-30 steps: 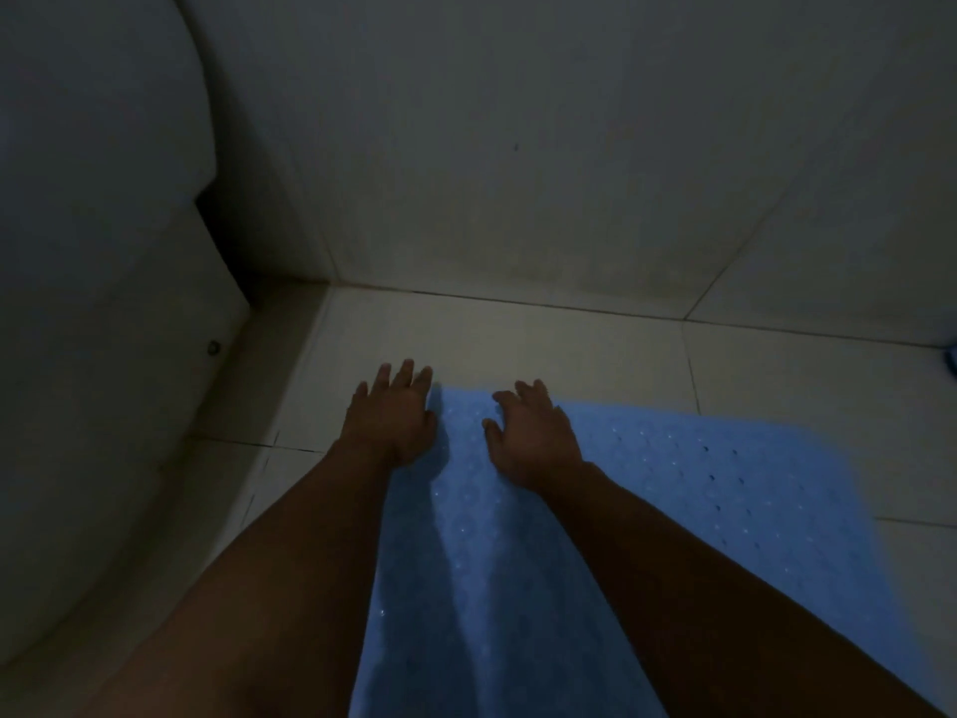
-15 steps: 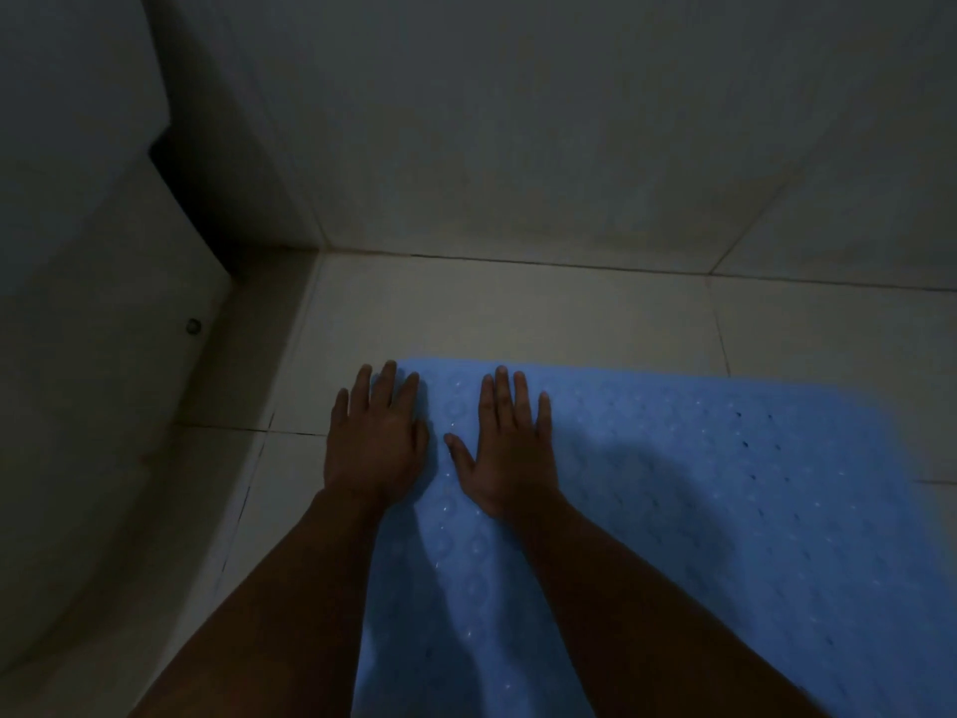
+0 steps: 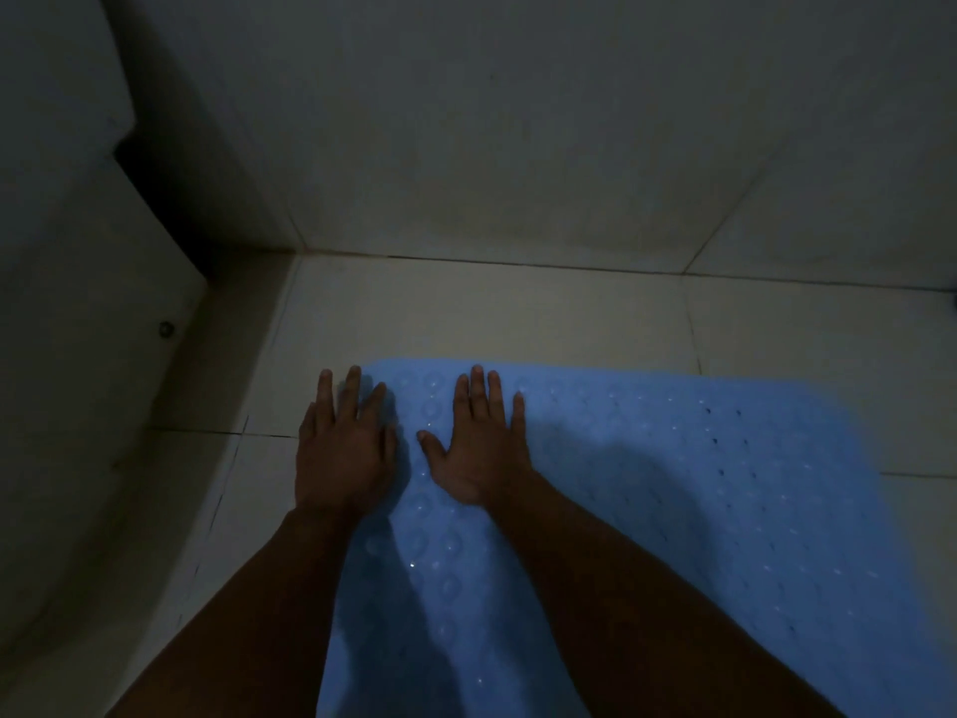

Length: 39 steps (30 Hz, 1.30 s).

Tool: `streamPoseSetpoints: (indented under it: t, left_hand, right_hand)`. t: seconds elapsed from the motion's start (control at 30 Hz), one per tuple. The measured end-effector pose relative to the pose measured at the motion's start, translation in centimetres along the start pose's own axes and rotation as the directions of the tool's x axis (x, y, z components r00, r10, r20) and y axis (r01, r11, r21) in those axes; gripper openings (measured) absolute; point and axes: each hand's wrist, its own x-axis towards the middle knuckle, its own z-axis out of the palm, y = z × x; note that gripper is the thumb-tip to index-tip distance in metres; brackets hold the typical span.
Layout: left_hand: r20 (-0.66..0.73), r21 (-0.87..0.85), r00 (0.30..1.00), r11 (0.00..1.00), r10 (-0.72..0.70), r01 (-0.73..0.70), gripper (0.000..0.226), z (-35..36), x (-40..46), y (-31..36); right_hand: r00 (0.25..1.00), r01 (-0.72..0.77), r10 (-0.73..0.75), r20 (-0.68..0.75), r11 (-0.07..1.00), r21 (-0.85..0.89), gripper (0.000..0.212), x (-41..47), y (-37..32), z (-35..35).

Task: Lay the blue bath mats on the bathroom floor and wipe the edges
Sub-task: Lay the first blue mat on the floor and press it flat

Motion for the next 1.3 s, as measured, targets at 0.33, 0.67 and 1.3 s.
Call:
streamPoseSetpoints:
  t: [0.33,0.67,1.3]
  left_hand:
    - [0.075,-0.034,0.997,0.999,0.033,-0.030,0.063,-1.1,-1.1,9.3]
    - [0.189,-0.058,0.944,0.963,0.270,-0.263,0.075,3.1,-0.1,20.1]
    - [0.067,-0.045,0.967,0.969,0.246,-0.243,0.078,7.7,-0.2,20.0]
  right_hand:
    - [0.994,-0.109,0.112,-0.008,0.982,0.153,0.057,-2.0,7.4,-12.6]
    - [0.976,-0.164,0.188,-0.113,0.968,0.189,0.056,-5.7,16.2,-12.8]
    - [0.976,-0.133,0.156,-0.154,0.979,0.153,0.049,-5.6,20.2,-10.1]
